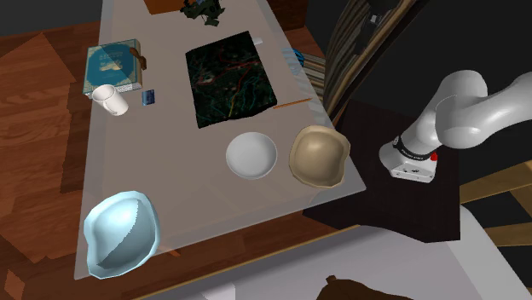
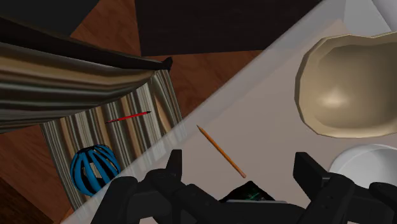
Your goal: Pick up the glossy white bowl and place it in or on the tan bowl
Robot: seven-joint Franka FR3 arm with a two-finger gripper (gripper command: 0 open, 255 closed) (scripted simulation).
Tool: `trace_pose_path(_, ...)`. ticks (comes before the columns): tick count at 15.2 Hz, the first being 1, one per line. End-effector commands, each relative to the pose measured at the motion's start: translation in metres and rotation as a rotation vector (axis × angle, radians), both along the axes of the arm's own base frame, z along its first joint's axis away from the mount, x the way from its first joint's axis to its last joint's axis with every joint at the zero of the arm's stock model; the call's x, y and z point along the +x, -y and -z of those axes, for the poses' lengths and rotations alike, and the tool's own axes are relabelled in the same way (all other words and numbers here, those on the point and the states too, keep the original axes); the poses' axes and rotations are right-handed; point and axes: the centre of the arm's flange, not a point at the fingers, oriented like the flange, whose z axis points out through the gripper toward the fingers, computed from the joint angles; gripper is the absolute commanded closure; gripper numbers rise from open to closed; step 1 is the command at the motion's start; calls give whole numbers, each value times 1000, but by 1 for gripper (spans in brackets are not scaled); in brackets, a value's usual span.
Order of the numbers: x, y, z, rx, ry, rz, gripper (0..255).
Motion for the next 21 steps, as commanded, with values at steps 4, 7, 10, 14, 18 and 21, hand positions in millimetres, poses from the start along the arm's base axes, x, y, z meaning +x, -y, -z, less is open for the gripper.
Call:
trace_pose_path(4, 21, -19, 25, 15, 3, -4, 0)
trace_pose_path(7, 42, -39, 49, 30, 7, -8, 0)
trace_pose_path(10, 63, -60, 74, 44, 10, -12, 0)
trace_pose_path(14, 92, -88, 105, 64, 14, -17, 0)
trace_pose_path(18, 120, -116, 136, 84, 19, -23, 0)
trace_pose_path(21, 141, -138, 159, 99, 22, -27, 0)
